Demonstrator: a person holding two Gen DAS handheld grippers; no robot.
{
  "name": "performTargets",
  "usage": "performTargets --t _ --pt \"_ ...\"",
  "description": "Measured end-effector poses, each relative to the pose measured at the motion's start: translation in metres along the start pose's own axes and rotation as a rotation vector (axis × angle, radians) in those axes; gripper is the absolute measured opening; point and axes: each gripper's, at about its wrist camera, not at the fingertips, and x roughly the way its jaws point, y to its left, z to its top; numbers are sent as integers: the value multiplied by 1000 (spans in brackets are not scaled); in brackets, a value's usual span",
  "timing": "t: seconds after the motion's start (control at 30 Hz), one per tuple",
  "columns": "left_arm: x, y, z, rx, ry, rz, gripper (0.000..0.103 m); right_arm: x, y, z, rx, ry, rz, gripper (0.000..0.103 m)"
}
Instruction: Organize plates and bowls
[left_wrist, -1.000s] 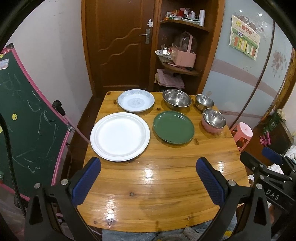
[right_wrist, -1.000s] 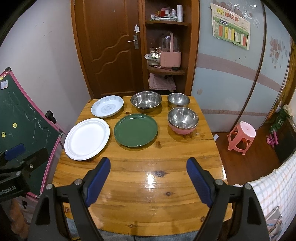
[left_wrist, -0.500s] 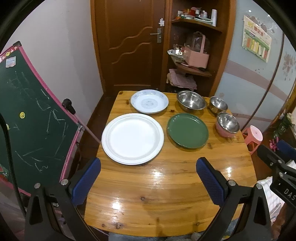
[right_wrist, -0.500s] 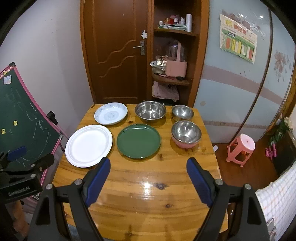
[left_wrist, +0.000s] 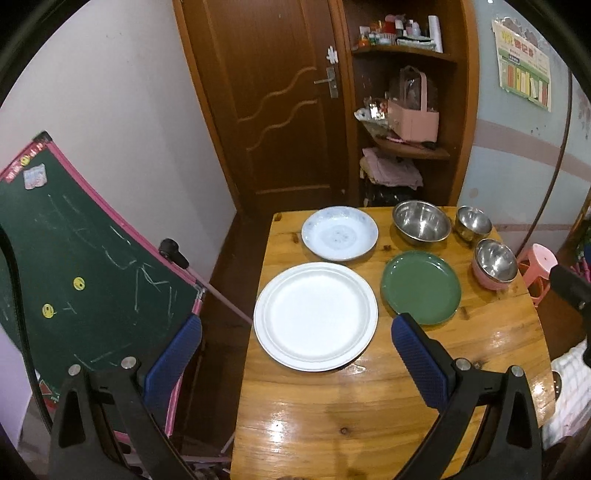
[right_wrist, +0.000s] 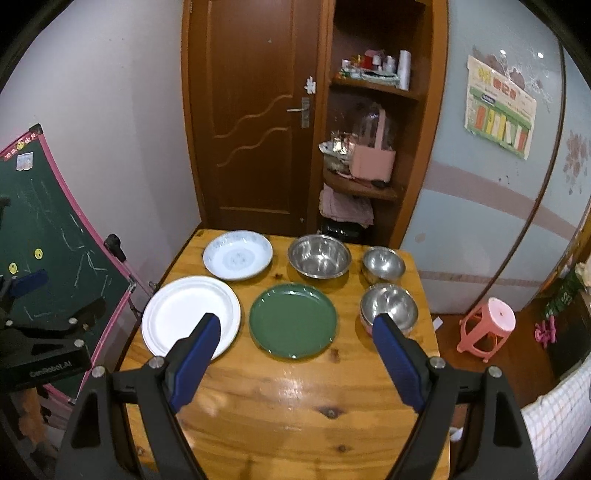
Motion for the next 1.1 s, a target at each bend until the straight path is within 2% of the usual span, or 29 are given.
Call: performTargets --t 0.13,0.3,0.43,0.57,0.8,0.97,1.1 --pt "11 19 9 -46 33 -29 102 -2 6 17 -21 -10 30 85" --pt "32 36 13 -52 36 -15 102 6 21 31 -74 -28 25 85" --pt "55 49 13 -76 57 -40 102 23 33 39 -96 1 75 85" --pt "92 56 6 -80 120 -89 102 57 42 42 -98 70 123 85" --pt "153 53 -12 -24 156 -81 102 134 51 31 -66 221 199 84" --pt "194 53 -18 -2 217 -99 102 190 56 20 -41 332 276 76" --pt "227 60 -23 -38 280 -144 100 225 58 13 -21 402 325 72"
